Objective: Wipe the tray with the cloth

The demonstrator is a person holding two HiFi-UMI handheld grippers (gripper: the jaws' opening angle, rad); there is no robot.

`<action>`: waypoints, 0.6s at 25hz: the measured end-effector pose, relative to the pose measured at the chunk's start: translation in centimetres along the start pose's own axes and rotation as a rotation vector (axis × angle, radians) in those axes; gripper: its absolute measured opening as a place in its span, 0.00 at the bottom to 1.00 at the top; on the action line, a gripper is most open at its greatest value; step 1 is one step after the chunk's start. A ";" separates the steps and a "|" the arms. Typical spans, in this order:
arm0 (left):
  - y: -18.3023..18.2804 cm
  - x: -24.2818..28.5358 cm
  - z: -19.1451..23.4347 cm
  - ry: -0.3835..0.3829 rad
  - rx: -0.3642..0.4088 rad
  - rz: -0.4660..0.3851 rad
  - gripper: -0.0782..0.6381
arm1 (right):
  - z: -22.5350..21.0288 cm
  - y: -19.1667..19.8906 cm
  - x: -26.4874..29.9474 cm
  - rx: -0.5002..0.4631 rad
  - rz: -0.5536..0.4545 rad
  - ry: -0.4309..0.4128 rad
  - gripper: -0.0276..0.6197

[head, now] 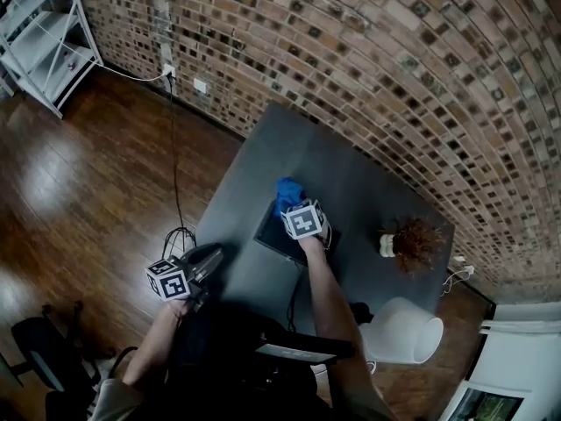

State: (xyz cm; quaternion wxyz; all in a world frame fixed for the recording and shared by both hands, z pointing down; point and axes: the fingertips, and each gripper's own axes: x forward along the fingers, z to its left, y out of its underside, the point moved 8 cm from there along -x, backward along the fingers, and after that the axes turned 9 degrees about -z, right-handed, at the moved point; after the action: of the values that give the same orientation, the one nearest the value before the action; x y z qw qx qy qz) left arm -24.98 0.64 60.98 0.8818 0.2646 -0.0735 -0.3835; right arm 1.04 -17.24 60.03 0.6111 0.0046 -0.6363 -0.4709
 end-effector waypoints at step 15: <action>0.0 0.7 -0.5 0.016 0.000 0.025 0.19 | 4.1 2.9 -1.4 -0.082 0.030 -0.097 0.26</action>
State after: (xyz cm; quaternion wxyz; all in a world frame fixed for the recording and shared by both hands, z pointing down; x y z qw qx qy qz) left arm -24.35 0.35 60.45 0.8872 0.2666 -0.0698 -0.3701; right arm -0.10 -12.37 61.46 0.5861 -0.0531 -0.6453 -0.4870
